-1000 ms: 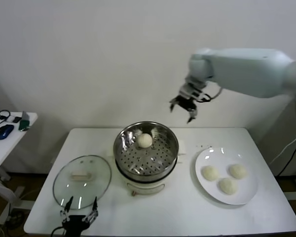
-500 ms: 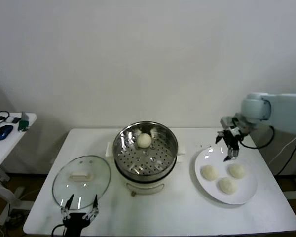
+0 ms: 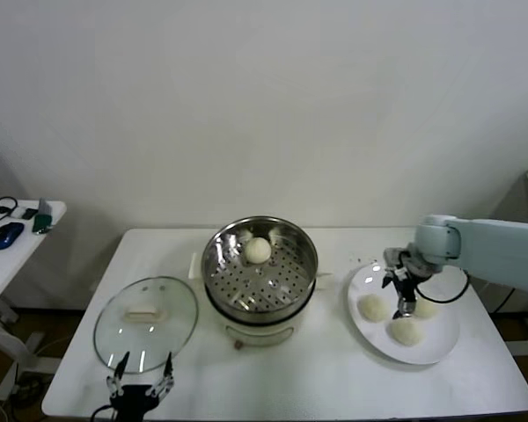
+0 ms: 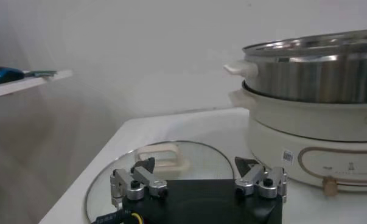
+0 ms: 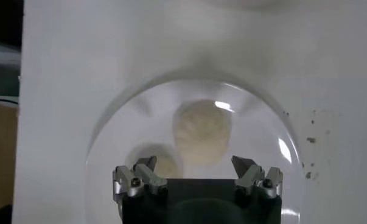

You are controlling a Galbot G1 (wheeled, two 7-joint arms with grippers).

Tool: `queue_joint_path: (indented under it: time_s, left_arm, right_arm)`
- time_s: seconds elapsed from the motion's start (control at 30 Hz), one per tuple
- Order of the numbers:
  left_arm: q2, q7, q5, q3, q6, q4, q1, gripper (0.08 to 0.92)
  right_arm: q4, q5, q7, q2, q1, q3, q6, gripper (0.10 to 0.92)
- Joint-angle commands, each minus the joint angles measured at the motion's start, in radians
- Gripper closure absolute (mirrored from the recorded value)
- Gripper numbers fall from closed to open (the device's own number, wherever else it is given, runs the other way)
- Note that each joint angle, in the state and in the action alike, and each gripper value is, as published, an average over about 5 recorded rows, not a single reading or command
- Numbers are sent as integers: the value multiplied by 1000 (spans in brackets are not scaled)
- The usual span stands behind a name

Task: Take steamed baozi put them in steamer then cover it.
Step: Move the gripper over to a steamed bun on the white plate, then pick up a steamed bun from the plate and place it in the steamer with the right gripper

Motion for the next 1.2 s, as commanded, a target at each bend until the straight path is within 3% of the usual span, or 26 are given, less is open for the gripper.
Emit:
queue_joint_path:
  time_s: [0.03, 0.27, 0.43, 0.63, 0.93, 1.2]
  left_arm:
    - [-2, -1, 1, 1, -1, 3, 1, 177]
    - [-2, -2, -1, -3, -1, 3, 0, 177]
    - [-4, -2, -1, -1, 1, 1, -1, 177]
    - [-5, -3, 1, 4, 1, -5, 1, 177]
    - [-4, -2, 2, 17, 3, -14, -6, 177]
    - [8, 1, -1, 27, 4, -24, -14, 177]
  right_arm:
    - [-105, -46, 31, 52, -181, 154, -16, 203]
    - [-119, -52, 38, 63, -188, 164, -10, 218]
    - [-106, -47, 12, 63, -146, 138, -11, 316]
    - [-70, -2, -29, 61, -29, 79, -7, 367]
    - [56, 189, -140, 107, 450, -168, 28, 380]
    - [149, 422, -184, 261, 734, -159, 2, 380]
